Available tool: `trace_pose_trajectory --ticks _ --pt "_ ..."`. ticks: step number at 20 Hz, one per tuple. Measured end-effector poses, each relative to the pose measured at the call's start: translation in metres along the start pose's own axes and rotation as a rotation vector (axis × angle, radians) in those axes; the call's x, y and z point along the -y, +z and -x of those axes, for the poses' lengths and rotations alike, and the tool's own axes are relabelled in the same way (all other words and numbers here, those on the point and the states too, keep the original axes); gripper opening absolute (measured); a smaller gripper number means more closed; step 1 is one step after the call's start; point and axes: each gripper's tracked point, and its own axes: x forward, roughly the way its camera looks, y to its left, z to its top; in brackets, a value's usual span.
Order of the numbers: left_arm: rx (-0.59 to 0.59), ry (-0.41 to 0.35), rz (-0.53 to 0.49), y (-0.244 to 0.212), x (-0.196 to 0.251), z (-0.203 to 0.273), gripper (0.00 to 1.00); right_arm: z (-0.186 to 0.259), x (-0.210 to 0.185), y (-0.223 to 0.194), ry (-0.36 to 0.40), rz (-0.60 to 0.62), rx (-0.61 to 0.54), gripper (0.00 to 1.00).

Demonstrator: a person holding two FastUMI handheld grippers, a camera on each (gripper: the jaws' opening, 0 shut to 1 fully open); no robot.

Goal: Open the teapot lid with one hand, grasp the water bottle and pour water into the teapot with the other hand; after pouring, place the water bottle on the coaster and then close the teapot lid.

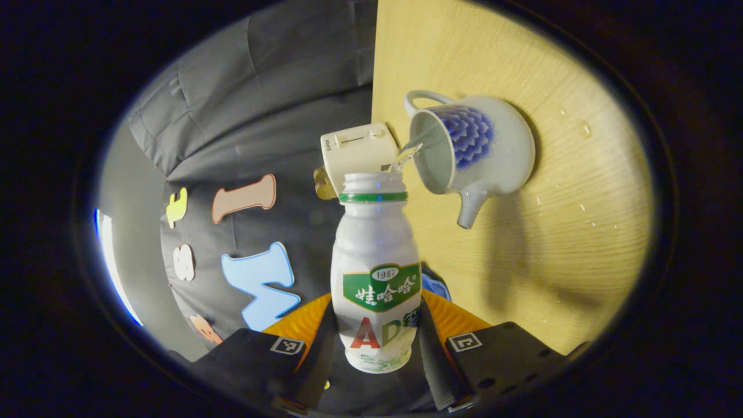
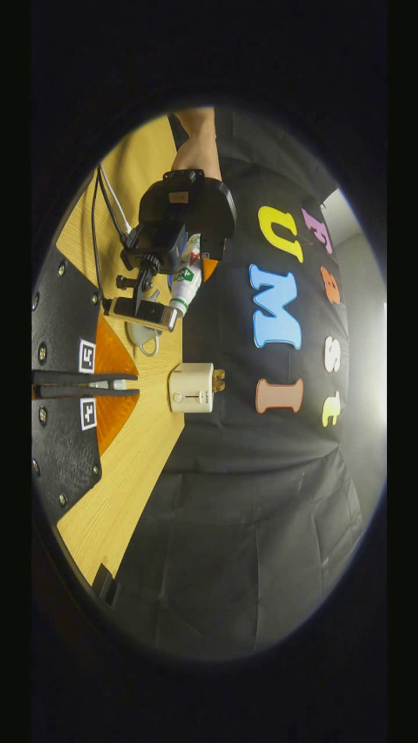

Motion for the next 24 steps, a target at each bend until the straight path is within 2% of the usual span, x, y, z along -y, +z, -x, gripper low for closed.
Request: trace_pose_trajectory --ticks 1,2,5,6,7,8,10,11,12,13,14,15,18,19,22,23,24 --pt "-0.001 0.004 -0.006 0.000 0.000 -0.001 0.75 0.000 0.000 0.000 0.000 0.001 0.000 0.01" --pt "-0.003 0.008 -0.014 -0.001 -0.001 -0.001 0.80 0.000 0.000 -0.001 0.000 0.003 -0.001 0.01" --pt "-0.004 0.017 -0.037 -0.002 -0.003 -0.002 0.75 0.000 -0.001 0.000 0.001 0.006 0.000 0.01" --pt "-0.003 0.019 -0.042 -0.002 -0.005 -0.001 0.75 0.000 0.000 0.000 0.001 0.006 0.000 0.01" --pt "-0.004 0.019 -0.045 -0.003 -0.005 -0.001 0.80 0.000 -0.001 -0.001 0.002 0.005 -0.001 0.01" --pt "-0.004 0.022 -0.050 -0.003 -0.007 0.000 0.75 0.000 -0.001 -0.001 0.003 0.003 -0.004 0.01" --pt "-0.003 0.026 -0.061 -0.003 -0.008 -0.001 0.75 -0.001 -0.001 -0.001 0.003 0.002 -0.007 0.01" --pt "-0.002 0.028 -0.066 -0.002 -0.008 -0.001 0.80 -0.001 -0.001 -0.001 0.003 0.001 -0.006 0.01" --pt "0.002 0.027 -0.071 -0.002 -0.009 0.000 0.81 -0.001 -0.001 0.000 0.002 0.003 -0.006 0.01" --pt "0.002 0.027 -0.076 -0.002 -0.009 -0.001 0.75 0.000 -0.002 0.000 0.003 0.004 -0.003 0.01" --pt "0.002 0.029 -0.081 -0.001 -0.010 0.000 0.80 0.000 -0.002 0.001 0.004 0.005 -0.003 0.01" --pt "0.001 0.029 -0.087 -0.001 -0.009 0.000 0.75 0.000 -0.002 0.001 0.004 0.007 -0.001 0.00" --pt "0.002 0.039 -0.106 -0.001 -0.011 0.000 0.75 0.001 -0.001 0.004 0.001 0.008 0.007 0.01" --pt "0.003 0.039 -0.111 -0.001 -0.011 0.000 0.80 0.001 -0.001 0.004 0.002 0.008 0.009 0.00" --pt "0.010 0.050 -0.133 0.002 -0.014 0.000 0.80 0.001 -0.001 0.004 0.002 0.005 0.004 0.01" --pt "0.011 0.056 -0.143 0.003 -0.016 0.000 0.75 0.001 -0.001 0.003 0.002 0.004 0.003 0.01" --pt "0.012 0.060 -0.152 0.002 -0.016 0.000 0.80 0.001 0.000 0.003 0.001 0.005 0.003 0.01"
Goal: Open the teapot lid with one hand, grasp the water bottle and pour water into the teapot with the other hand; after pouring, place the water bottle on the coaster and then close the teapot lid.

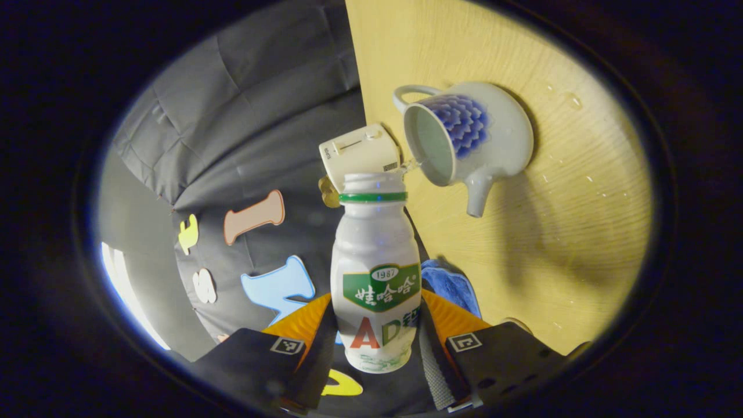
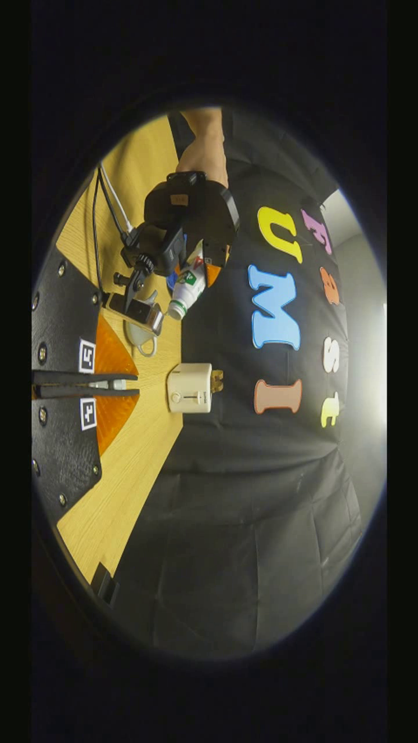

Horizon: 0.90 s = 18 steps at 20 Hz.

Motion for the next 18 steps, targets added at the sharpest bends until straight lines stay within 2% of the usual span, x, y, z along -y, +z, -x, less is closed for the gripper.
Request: trace_pose_trajectory --ticks 1,5,6,7,18 --pt "0.002 0.004 -0.007 0.0006 -0.0002 -0.0001 0.75 -0.0005 0.0008 -0.0003 -0.001 -0.001 0.000 0.01" --pt "0.002 0.012 -0.040 0.0021 -0.0031 0.0007 0.75 -0.0003 0.0013 -0.0027 0.002 -0.010 -0.012 0.01" --pt "0.001 0.009 -0.049 0.0017 -0.0032 0.0015 0.80 0.0005 0.0005 -0.0012 0.006 -0.015 -0.010 0.01" --pt "0.002 0.008 -0.051 0.0022 -0.0034 0.0009 0.75 0.0008 0.0009 -0.0011 0.005 -0.012 -0.007 0.01" --pt "0.000 0.011 -0.082 0.0012 -0.0062 0.0021 0.75 0.0023 0.0032 -0.0040 0.007 -0.022 -0.015 0.01"
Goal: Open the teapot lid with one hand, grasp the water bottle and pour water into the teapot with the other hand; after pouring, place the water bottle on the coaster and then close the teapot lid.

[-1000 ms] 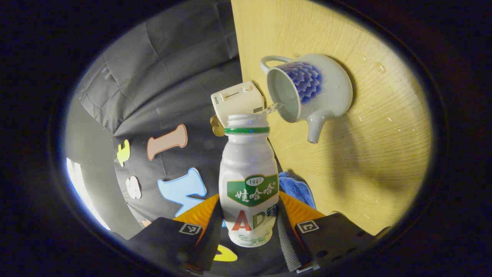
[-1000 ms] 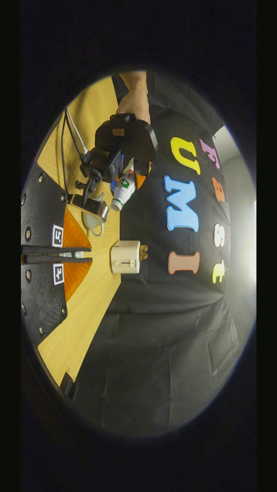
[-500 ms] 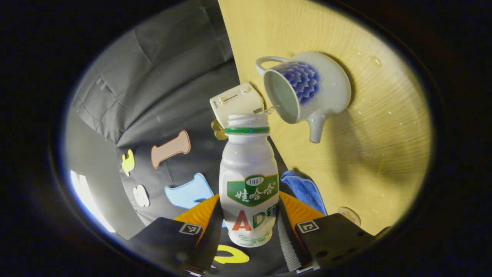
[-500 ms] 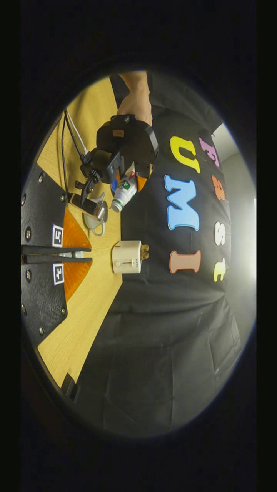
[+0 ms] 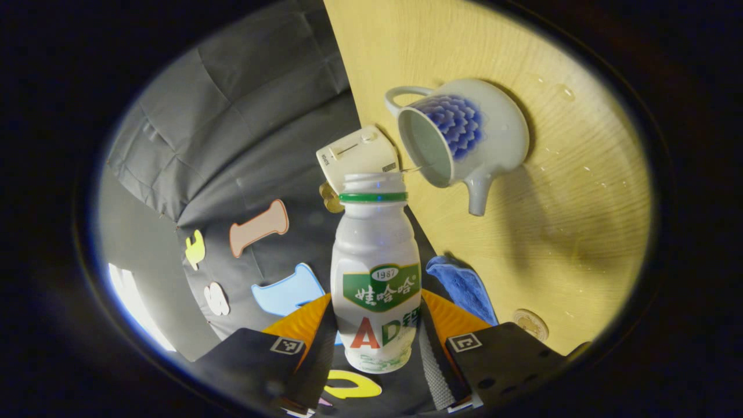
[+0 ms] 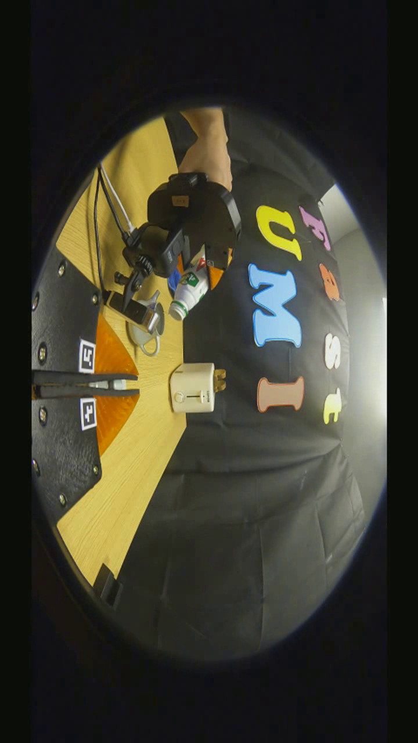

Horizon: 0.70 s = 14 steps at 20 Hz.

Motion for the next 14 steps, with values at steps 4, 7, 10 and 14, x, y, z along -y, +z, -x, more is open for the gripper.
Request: trace_pose_trajectory --ticks 4,7,10,14 --pt "0.009 0.007 0.000 0.002 -0.001 0.000 0.75 0.001 0.001 -0.001 0.001 -0.005 -0.004 0.01" --pt "0.028 -0.008 0.032 0.005 0.002 -0.001 0.80 0.001 0.003 0.000 -0.002 -0.004 -0.001 0.01" --pt "0.051 -0.029 0.089 0.008 0.010 -0.003 0.75 0.001 0.003 0.002 0.000 -0.009 0.001 0.01" --pt "0.083 -0.049 0.236 0.012 0.028 -0.002 0.75 0.000 0.000 0.007 0.004 0.000 0.007 0.01"
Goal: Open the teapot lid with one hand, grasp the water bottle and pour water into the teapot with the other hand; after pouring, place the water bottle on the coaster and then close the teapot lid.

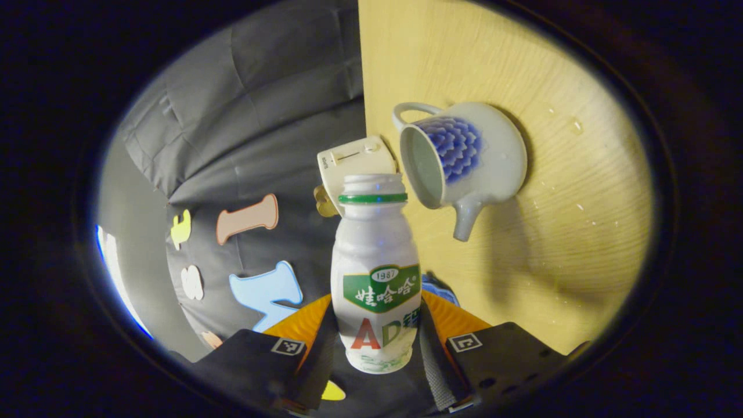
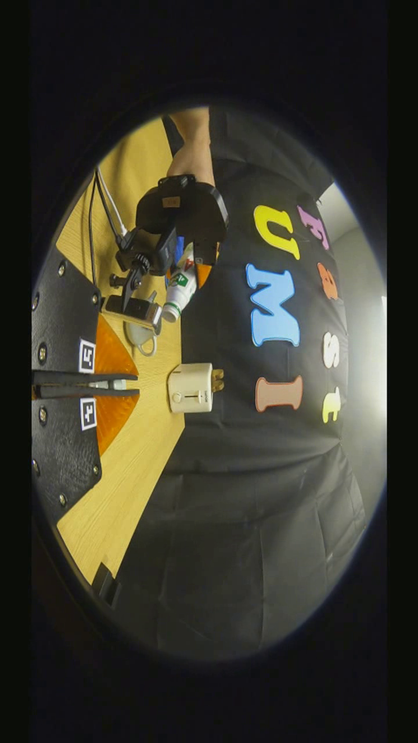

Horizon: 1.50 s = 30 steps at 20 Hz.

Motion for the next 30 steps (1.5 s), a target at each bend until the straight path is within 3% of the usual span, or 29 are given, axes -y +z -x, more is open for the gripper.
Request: trace_pose_trajectory --ticks 1,8,9,10,13,14,15,18,19,21,25,26,27,29,30 --pt "0.005 -0.001 0.039 -0.001 0.003 0.002 0.81 -0.001 -0.001 0.001 0.001 0.004 0.000 0.01" --pt "-0.005 0.031 0.307 -0.030 0.009 0.010 0.81 -0.005 -0.014 0.015 0.015 0.015 0.011 0.01" --pt "-0.012 0.038 0.362 -0.038 0.010 0.013 0.81 -0.007 -0.017 0.017 0.019 0.018 0.013 0.01" --pt "-0.016 0.044 0.425 -0.045 0.008 0.016 0.75 -0.008 -0.022 0.020 0.027 0.022 0.016 0.01" --pt "-0.013 0.094 0.652 -0.074 -0.006 0.021 0.81 -0.015 -0.043 0.031 0.068 0.041 0.033 0.01" --pt "-0.014 0.119 0.732 -0.084 -0.009 0.029 0.68 -0.017 -0.050 0.037 0.081 0.052 0.047 0.01" --pt "-0.007 0.141 0.815 -0.092 -0.013 0.038 0.81 -0.020 -0.059 0.042 0.096 0.064 0.058 0.01" --pt "0.005 0.202 1.028 -0.120 -0.022 0.058 0.75 -0.031 -0.091 0.052 0.157 0.089 0.084 0.01" --pt "0.005 0.207 1.093 -0.128 -0.022 0.063 0.80 -0.036 -0.101 0.054 0.174 0.096 0.090 0.01" --pt "0.020 0.217 1.224 -0.136 -0.020 0.073 0.75 -0.048 -0.115 0.058 0.199 0.102 0.100 0.01" --pt "0.057 0.237 1.438 -0.156 -0.023 0.086 0.74 -0.083 -0.124 0.057 0.210 0.081 0.080 0.01" --pt "0.075 0.258 1.501 -0.161 -0.026 0.091 0.80 -0.095 -0.123 0.056 0.200 0.082 0.071 0.01" --pt "0.091 0.273 1.552 -0.167 -0.029 0.093 0.68 -0.106 -0.122 0.051 0.188 0.089 0.056 0.00" --pt "0.091 0.288 1.610 -0.180 -0.025 0.093 0.80 -0.125 -0.119 0.041 0.173 0.078 0.020 0.01" --pt "0.084 0.282 1.623 -0.183 -0.021 0.090 0.69 -0.133 -0.119 0.037 0.168 0.069 0.004 0.01"
